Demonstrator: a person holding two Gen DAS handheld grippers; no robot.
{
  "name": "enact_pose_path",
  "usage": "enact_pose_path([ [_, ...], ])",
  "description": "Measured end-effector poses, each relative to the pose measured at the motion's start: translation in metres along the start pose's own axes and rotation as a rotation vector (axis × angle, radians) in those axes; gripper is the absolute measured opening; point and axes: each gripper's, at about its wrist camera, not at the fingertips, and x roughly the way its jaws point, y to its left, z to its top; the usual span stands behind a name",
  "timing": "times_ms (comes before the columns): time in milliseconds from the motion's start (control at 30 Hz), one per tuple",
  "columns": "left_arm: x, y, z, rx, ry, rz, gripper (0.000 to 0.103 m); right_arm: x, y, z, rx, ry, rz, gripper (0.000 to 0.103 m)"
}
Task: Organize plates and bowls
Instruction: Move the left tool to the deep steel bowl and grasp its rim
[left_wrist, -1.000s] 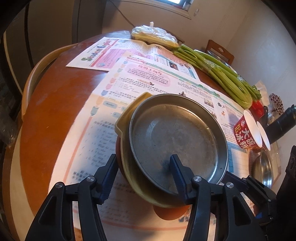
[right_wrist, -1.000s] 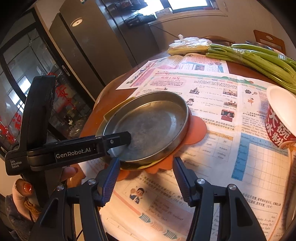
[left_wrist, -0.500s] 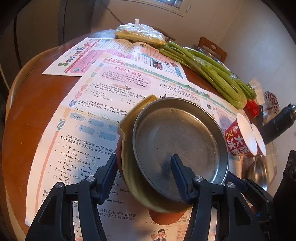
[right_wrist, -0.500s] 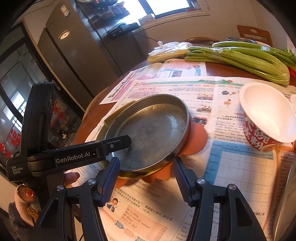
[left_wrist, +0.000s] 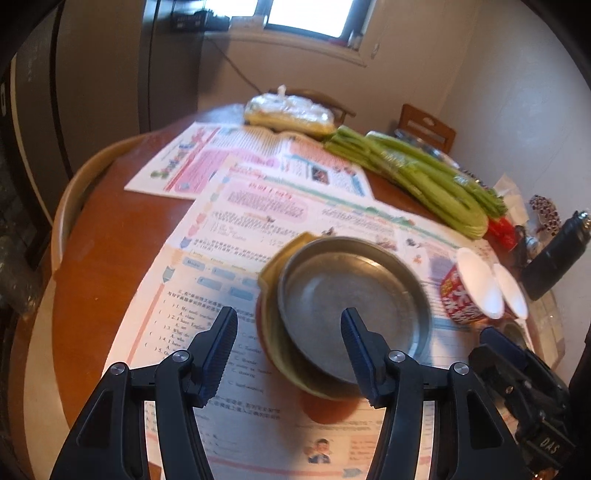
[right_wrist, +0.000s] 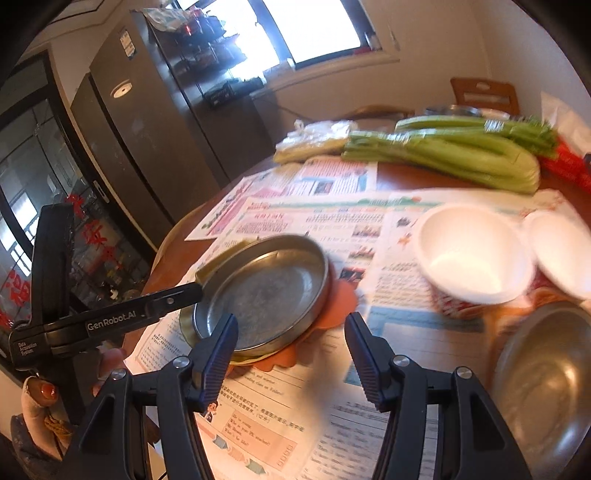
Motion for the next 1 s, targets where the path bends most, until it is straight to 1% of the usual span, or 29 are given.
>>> enact_pose_path([
  [67, -0.01, -0.009, 0.0, 0.011, -0.021, -0.009, 0.06, -0.013, -0.003, 0.001, -0.011, -0.026, -0.02, 0.06],
  [200, -0.025, -0.041, -0.001, 0.055, -0.045, -0.058, 0.061, -0.05, -0.021, 0.001, -0.006, -0.079, -0.075, 0.061],
  [267, -0.028, -0.058, -0.001, 0.084, -0.042, -0.082, 0.061, -0.066, -0.032, 0.001, 0.01, -0.104, -0.098, 0.062],
  [333, -0.029, -0.078, -0.003, 0.115, -0.024, -0.123, 0.061, -0.084, -0.046, 0.0, 0.026, -0.132, -0.133, 0.064],
  [400, -0.029, -0.097, -0.005, 0.148, -0.01, -0.147, 0.061, -0.1, -0.059, -0.001, 0.044, -0.157, -0.163, 0.065],
  [600, -0.031, -0.148, -0.006, 0.239, -0.007, -0.177, 0.062, -0.139, -0.095, -0.001, 0.09, -0.245, -0.239, 0.068],
  [667, -0.032, -0.163, -0.006, 0.255, -0.011, -0.19, 0.062, -0.147, -0.101, -0.002, 0.088, -0.262, -0.246, 0.068],
  [800, -0.033, -0.19, -0.012, 0.301, -0.003, -0.195, 0.062, -0.155, -0.11, -0.007, 0.093, -0.266, -0.261, 0.069],
  [1000, -0.03, -0.213, -0.019, 0.342, 0.031, -0.193, 0.062, -0.163, -0.121, -0.01, 0.11, -0.286, -0.243, 0.069],
])
